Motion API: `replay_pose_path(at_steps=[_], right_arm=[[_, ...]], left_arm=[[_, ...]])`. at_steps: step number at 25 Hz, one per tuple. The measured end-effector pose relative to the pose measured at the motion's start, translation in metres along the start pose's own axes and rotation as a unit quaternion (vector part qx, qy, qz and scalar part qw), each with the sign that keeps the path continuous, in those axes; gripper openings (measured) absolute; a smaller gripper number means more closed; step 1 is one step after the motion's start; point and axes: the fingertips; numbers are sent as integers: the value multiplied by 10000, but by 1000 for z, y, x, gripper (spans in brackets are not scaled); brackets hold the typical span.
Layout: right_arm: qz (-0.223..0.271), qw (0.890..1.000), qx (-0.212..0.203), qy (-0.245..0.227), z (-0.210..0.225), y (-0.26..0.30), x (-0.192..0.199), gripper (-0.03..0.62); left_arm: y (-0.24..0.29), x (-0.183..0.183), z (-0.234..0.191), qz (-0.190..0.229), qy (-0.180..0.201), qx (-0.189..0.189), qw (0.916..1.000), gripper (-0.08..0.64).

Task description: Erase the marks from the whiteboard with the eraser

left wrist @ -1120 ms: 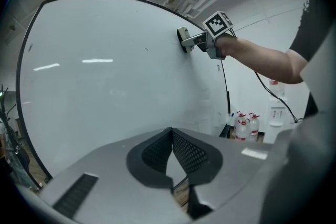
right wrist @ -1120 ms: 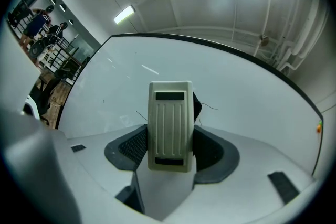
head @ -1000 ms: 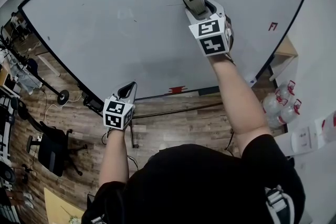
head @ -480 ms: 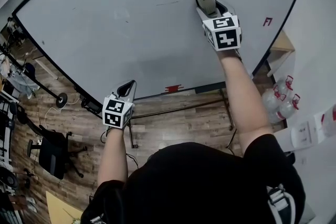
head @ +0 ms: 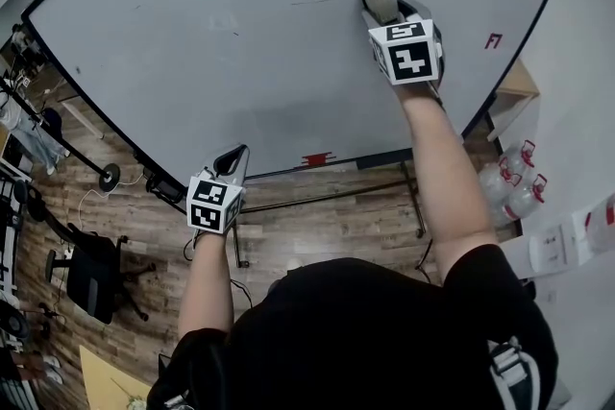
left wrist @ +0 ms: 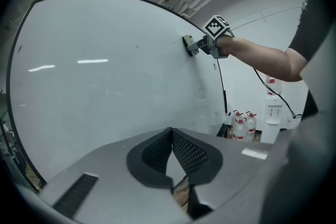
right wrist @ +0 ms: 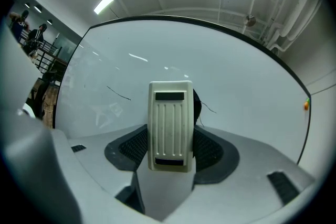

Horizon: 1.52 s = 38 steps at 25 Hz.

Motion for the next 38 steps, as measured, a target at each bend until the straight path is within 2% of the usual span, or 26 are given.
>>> replay_pose_path(at_steps=[13, 24, 33, 38], right_arm=[[-459, 9972, -311, -503, -58, 6, -22, 245], [-336, 9907, -808, -1038, -145, 13, -50, 245], [-199, 9783, -1424, -1492, -235, 18, -58, 247], [-220, 9748, -1507, -1628, -254, 22, -54, 245]], left_arm=[[-17, 16, -6, -1, -172, -105, 9998, 12], [-40, 35, -17, -70, -293, -287, 9991, 11], [-63, 50, -29, -191, -388, -542, 9976, 12], [-73, 56, -36, -224, -463, -656, 9965, 12]])
Point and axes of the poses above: the fingertips, and each gripper's own axes: y forward along the fingers, z to its right, x out of its underside, and after that the axes turned 7 degrees about y, right-handed
